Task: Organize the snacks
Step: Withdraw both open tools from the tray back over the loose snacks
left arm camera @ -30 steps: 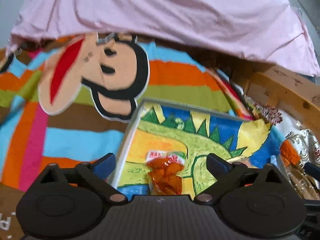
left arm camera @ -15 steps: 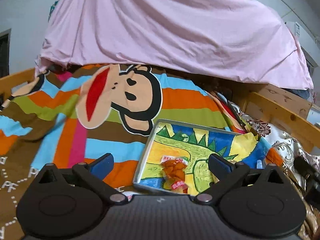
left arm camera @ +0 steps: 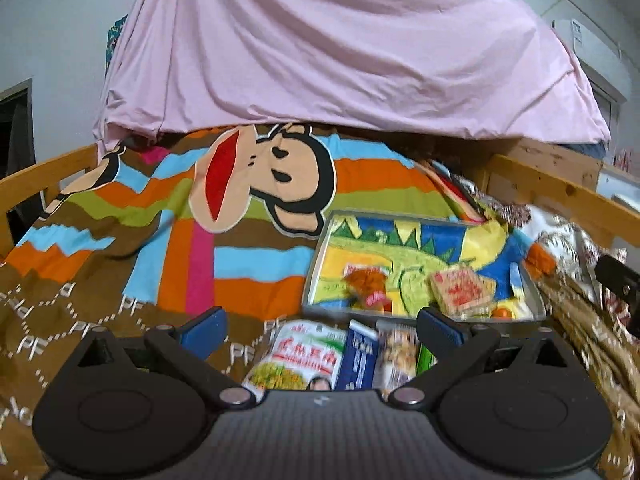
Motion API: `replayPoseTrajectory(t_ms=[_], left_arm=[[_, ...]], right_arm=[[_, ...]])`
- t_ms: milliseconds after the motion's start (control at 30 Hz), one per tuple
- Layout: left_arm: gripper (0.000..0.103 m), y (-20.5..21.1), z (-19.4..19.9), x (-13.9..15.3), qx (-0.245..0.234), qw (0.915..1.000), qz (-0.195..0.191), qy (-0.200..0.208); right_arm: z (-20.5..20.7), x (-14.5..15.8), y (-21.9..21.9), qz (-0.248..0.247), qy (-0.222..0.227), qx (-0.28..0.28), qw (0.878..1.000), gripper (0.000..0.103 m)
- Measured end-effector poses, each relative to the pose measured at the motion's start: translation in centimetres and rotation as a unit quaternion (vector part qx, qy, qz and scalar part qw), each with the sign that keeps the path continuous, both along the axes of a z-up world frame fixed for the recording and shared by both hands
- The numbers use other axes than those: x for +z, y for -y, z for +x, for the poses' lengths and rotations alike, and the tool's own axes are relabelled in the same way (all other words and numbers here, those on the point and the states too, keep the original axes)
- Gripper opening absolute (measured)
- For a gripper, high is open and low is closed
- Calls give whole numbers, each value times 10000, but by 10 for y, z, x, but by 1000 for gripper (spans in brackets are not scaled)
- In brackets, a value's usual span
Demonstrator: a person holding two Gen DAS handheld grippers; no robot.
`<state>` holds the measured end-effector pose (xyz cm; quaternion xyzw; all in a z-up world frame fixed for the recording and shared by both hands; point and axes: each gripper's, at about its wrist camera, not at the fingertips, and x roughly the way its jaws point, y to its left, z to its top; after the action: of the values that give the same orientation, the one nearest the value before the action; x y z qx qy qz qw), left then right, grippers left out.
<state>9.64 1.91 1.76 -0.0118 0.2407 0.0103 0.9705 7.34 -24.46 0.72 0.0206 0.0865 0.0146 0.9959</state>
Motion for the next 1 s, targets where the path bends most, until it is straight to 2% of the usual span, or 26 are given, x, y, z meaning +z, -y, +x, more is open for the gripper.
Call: replayPoseTrajectory(t_ms=[300,433,567,1000], left_arm=[[102,-2,-27,-12,53,9978,535,-401],[102,-4,-30,-23,155,9962,592,-619],[102,-1,-27,-32,161,9931,761,-874],[102,6,-18,-39,156,9891,979,-1093]], right_arm=[[-4,-23,-17,-221,-981,304,9945,102],[-1,-34,-24,-346,-1328,405,9897,102],[0,-39,-26,-376,-1494,462,9870,102],[10,-50,-34,-527,-1762,598,9811,102]])
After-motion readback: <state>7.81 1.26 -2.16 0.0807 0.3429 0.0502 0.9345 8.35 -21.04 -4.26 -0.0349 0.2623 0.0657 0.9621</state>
